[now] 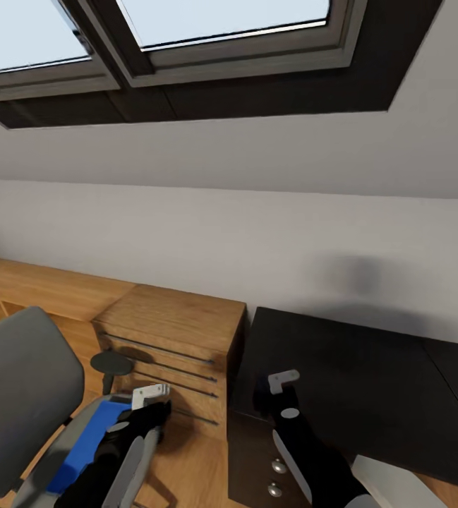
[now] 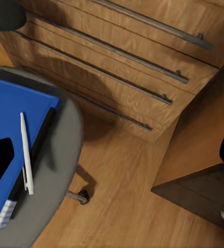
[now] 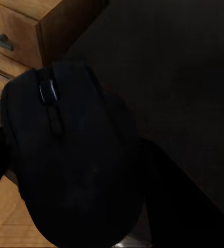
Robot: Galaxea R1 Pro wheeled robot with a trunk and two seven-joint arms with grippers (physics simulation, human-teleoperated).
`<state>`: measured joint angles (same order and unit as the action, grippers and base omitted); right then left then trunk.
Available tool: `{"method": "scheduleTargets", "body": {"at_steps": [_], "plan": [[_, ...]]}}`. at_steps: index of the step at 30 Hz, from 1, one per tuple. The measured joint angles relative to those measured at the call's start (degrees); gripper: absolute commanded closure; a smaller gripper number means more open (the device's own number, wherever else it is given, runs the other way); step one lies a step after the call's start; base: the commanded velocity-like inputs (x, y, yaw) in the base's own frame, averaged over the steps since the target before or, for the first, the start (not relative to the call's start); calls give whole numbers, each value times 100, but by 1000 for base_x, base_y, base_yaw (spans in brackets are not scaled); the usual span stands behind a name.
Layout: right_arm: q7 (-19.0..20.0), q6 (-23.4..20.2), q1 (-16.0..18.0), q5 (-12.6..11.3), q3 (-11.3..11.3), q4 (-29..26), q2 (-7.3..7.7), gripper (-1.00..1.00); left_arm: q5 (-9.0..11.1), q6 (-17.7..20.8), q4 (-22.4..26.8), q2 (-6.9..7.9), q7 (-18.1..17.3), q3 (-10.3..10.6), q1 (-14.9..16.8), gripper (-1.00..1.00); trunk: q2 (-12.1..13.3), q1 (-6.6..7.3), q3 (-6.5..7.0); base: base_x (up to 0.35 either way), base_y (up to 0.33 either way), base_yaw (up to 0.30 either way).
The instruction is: In the bedroom, organize the workspace by keeping the computer under the desk, ensuring the monitor is on the desk, placing the keyboard on the desk next to the monitor, placing the mouse on the desk next to the keyboard, moving the folder from the swivel chair onto the desk next to the mouse, stacking the notebook on top of the folder with the pen on top of the notebook, and positioning the swivel chair next to the desk.
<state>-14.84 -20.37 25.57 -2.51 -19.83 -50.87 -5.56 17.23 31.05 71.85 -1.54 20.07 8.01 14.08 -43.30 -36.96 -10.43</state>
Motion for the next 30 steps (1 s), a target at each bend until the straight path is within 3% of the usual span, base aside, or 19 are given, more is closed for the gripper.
{"method": "scheduleTargets", "body": {"at_steps": [8,11,16,17,19,22,25,30], "plan": [[17,-138,12,-19,26,114,-10,100,0,8,655,3,4,7,-9,-100,0,-1,0,10,0,0],[23,-279,48,-134,111,175,-13,100,1,14,832,-2,4,49,-13,-100,0,-1,0,0,0,0],[31,-445,469,-650,280,660,-18,100,1,22,985,-3,11,207,-15,-100,0,-1,0,0,0,0],[32,-466,674,-802,298,882,-19,100,1,23,1026,-1,11,227,-15,-100,0,-1,1,0,0,0],[31,-495,1509,-1332,337,2019,-77,100,1,28,1105,1,17,257,-20,-100,1,-1,1,0,0,0],[23,-488,2078,-1655,355,2922,-120,100,1,38,1164,3,20,262,-21,-100,0,-1,1,0,0,0],[17,-491,2293,-1910,355,3217,-179,100,4,52,1229,3,20,264,-19,-100,0,-1,0,0,0,0],[22,-447,2382,-2100,347,3389,-305,100,9,67,1281,-1,24,264,-19,-100,0,-1,0,0,0,0]]}}
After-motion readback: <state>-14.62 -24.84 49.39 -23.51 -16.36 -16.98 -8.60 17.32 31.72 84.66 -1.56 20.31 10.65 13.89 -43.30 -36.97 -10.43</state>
